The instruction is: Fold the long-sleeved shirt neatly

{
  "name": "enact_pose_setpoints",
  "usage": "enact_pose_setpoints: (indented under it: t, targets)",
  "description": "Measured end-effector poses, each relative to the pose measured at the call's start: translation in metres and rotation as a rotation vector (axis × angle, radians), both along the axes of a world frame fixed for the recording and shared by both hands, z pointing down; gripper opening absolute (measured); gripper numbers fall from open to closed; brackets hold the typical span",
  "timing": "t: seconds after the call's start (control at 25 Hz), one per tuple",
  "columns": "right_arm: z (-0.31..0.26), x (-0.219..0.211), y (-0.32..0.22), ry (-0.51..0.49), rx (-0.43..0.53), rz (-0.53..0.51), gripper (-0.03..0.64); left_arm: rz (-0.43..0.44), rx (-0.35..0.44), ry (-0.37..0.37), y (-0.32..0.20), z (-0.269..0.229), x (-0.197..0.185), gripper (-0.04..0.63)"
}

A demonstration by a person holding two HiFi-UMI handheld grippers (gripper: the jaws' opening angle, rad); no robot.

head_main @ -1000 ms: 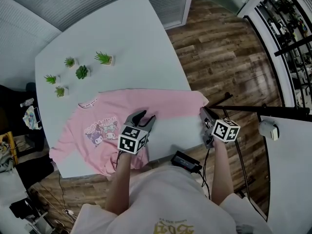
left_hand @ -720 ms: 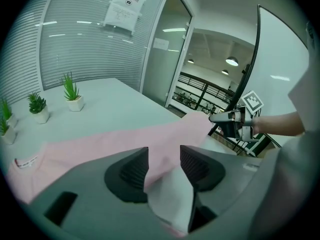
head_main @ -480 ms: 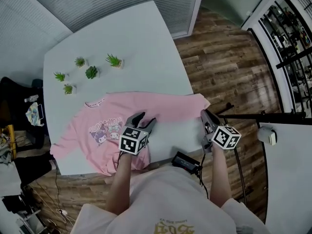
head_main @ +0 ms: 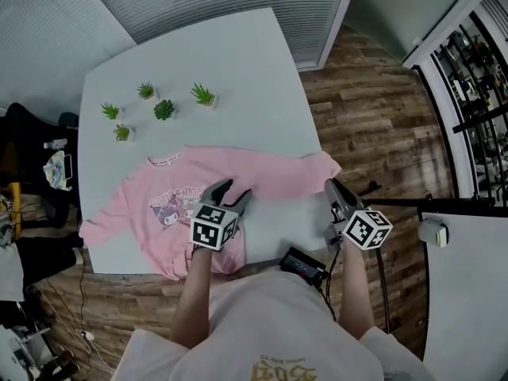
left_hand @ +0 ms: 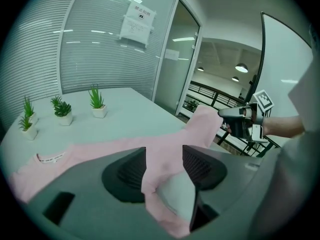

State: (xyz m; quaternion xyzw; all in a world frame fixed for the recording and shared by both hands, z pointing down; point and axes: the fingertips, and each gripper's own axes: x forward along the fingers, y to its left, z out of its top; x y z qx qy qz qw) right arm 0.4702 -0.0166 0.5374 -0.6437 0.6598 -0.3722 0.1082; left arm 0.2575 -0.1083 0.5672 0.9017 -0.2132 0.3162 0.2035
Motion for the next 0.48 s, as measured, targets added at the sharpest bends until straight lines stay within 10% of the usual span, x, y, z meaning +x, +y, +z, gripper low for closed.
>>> enact_pose_setpoints:
  t: [0.48]
  targets:
    - [-0.024, -0.045, -0.026, 0.016, 0.058, -0.091, 0.046, -0.104, 0.038, 0.066, -0.018, -0.029, -0.045, 0.247]
